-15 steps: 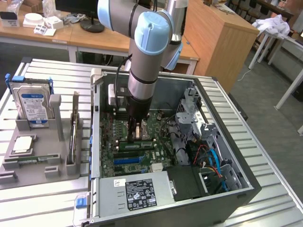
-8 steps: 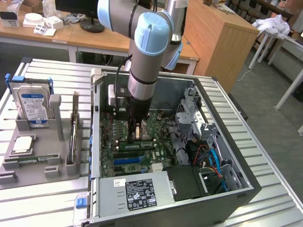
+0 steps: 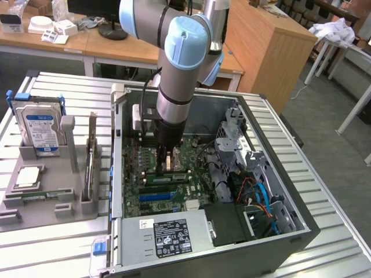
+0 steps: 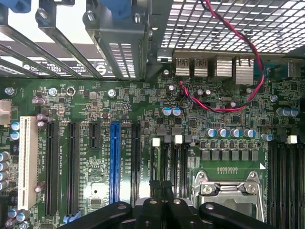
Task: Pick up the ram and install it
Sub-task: 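Press down the ram until it locks into place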
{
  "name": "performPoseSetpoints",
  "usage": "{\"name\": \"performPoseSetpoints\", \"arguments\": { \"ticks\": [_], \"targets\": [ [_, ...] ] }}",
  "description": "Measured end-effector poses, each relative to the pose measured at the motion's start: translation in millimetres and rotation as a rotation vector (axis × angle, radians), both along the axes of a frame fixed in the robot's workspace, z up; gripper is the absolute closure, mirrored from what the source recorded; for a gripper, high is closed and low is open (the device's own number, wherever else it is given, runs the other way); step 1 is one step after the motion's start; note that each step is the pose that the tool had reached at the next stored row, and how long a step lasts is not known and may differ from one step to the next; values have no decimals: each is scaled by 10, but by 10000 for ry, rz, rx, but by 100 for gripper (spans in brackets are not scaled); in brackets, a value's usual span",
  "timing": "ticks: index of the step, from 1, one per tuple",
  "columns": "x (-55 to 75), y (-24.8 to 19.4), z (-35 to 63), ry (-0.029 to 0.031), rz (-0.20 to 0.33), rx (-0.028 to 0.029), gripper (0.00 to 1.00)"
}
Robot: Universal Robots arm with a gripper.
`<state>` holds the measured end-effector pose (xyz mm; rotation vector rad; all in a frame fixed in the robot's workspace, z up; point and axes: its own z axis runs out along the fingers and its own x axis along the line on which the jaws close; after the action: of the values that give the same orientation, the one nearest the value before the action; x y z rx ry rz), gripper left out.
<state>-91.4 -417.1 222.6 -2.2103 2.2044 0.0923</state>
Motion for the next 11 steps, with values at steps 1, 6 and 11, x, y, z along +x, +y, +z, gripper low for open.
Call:
{"name": "performPoseSetpoints", "arguments": {
  "ticks": [1, 6, 11],
  "targets": [
    [0, 0, -1, -1, -1, 5, 89],
    [0, 1, -1, -1, -2, 8, 89],
    [0, 0, -4, -1, -2, 7, 89]
  ]
}}
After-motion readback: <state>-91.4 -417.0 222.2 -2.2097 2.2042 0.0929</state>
